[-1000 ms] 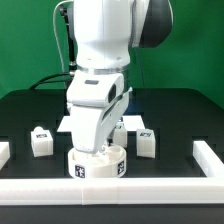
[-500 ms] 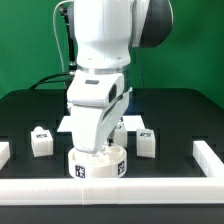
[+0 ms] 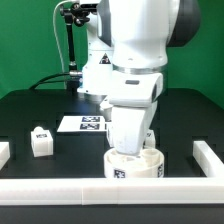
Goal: Assemble stool
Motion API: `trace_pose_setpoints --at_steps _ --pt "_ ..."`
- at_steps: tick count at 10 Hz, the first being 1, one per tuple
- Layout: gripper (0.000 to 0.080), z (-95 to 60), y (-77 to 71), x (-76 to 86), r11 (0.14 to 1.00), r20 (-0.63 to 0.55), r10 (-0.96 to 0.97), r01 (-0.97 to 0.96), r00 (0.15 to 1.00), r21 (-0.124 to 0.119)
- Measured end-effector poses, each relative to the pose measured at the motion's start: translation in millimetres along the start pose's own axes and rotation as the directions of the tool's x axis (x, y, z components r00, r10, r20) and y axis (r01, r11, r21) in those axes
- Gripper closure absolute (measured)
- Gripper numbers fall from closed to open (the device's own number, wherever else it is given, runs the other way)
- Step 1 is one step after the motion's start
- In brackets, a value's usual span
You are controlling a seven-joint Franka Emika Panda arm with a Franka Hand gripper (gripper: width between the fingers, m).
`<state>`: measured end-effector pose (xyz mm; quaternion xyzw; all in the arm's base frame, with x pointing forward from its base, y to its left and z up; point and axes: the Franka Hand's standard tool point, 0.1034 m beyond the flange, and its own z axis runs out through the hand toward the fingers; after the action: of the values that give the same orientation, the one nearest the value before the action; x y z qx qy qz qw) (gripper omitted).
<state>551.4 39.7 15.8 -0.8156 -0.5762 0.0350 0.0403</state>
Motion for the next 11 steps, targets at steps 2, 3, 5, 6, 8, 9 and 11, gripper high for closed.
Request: trace_pose_setpoints --at_steps 2,3,5,6,8,9,11 --pt "0.0764 0.1 -0.9 22.0 1.0 -0.004 0.015 -0.015 1.0 -0.008" --pt "0.0764 -0.5 -1.4 29.5 1.0 -0.005 0.015 -0.015 1.0 -0.012" --pt "0.0764 -0.7 0.2 39.5 1.0 -0.005 0.014 -0.014 1.0 -0.012" --pt "0.0764 -1.4 2.4 47.2 1.0 -0.009 0.027 -0.027 1.0 -0.013" --pt "0.0764 -3.0 3.4 59.9 0.998 -0.017 0.064 -0.064 0.998 -0.019" --pt "0.0765 -3.8 2.8 64.0 0.997 -0.018 0.07 -0.071 0.997 -0.021" --pt "0.0765 -3.8 2.1 66.5 0.997 -0.02 0.076 -0.076 0.997 -0.024"
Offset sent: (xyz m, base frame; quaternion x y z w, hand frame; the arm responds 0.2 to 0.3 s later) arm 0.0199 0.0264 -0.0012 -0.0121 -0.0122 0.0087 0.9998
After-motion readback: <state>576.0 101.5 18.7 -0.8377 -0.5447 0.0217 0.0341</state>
